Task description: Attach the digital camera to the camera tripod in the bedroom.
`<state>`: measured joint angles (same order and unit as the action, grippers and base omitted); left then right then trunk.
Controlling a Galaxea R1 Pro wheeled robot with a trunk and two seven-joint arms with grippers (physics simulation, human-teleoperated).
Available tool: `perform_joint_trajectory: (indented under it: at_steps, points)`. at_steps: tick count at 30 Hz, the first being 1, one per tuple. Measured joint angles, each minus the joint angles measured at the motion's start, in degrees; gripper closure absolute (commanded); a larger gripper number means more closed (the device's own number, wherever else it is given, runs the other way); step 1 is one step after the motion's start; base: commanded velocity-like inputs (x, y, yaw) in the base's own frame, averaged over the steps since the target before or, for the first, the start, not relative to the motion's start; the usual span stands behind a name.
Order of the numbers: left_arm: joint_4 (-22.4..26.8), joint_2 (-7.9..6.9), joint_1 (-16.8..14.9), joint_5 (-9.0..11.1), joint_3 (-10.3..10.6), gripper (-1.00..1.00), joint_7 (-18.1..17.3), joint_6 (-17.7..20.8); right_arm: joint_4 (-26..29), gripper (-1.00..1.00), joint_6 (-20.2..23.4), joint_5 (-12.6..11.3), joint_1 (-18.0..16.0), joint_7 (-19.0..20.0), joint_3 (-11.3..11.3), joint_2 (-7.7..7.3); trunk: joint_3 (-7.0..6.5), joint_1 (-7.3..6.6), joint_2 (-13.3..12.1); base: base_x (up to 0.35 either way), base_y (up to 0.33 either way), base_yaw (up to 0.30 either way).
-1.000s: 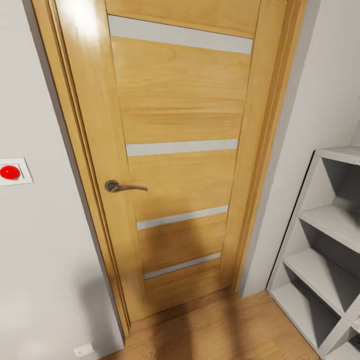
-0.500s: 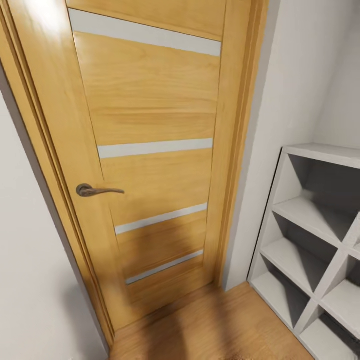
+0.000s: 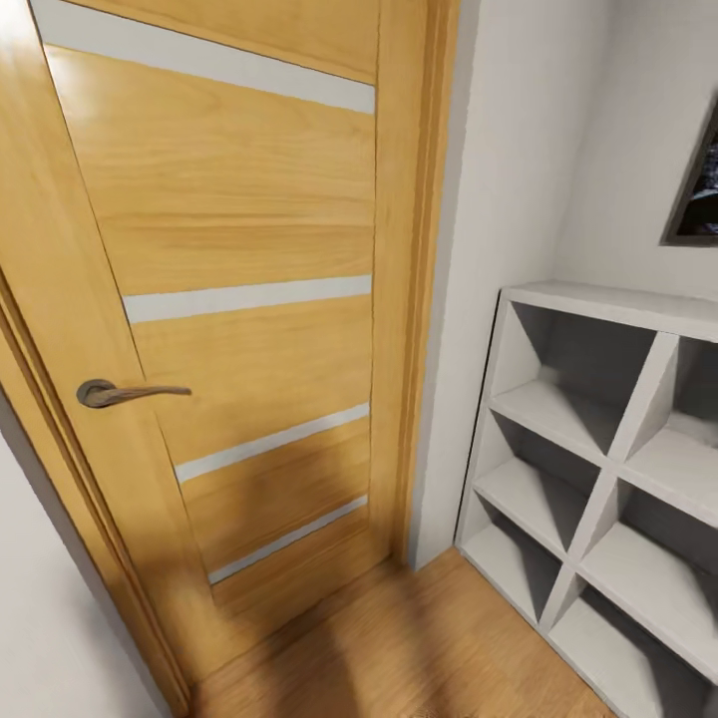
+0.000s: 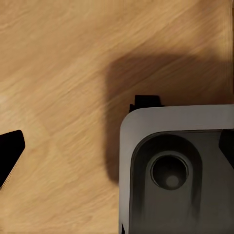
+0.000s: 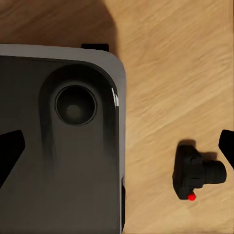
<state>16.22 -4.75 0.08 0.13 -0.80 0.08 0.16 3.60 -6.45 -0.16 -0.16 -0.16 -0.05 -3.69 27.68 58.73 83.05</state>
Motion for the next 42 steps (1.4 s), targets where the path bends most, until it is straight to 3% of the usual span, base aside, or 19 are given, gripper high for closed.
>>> perform_joint_trajectory:
  at_steps: [42]
  points:
    - [0.0,0.07,0.0,0.0,0.0,-1.0,0.0,0.0,0.0,-1.0,0.0,0.0,0.0,0.0,0.0,0.0,0.0,0.0,0.0,0.0,0.0,-0.289]
